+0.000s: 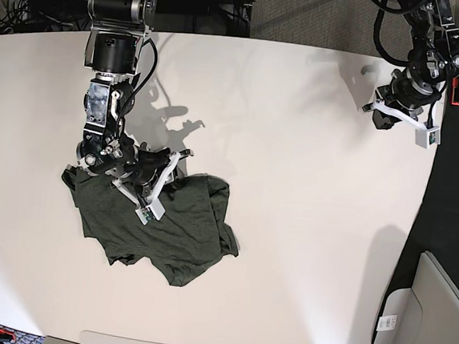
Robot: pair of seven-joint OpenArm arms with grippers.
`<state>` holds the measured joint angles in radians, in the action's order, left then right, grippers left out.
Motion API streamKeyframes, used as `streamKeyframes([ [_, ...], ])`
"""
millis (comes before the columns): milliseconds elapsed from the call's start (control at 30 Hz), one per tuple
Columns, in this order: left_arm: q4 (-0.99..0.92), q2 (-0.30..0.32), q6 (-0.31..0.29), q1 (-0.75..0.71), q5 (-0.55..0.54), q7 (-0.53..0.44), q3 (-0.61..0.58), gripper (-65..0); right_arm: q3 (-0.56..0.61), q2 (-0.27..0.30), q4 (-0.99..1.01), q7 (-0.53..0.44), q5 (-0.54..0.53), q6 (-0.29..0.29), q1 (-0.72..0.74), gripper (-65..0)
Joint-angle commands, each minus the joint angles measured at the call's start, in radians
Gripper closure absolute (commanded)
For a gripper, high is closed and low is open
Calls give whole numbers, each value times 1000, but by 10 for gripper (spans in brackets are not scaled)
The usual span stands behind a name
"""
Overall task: Fold the T-shirt properly
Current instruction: 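Drag the shirt with the right gripper and release it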
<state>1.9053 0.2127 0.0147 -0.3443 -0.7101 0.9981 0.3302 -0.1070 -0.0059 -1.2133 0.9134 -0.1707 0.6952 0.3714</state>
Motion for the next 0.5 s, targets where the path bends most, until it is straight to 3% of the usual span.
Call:
streamKeyframes([
  [0, 18, 11, -3, -2, -7, -8, 7, -6, 0, -1, -30, -17, -20, 3, 22, -89],
  [200, 20, 9, -5, -20, -7, -9, 93, -6, 2, -7, -239, 131, -22, 3, -105, -89],
  [467, 102, 9, -6, -97, -7, -3, 132, -6, -1, 1, -676, 224, -71, 3, -366, -89],
])
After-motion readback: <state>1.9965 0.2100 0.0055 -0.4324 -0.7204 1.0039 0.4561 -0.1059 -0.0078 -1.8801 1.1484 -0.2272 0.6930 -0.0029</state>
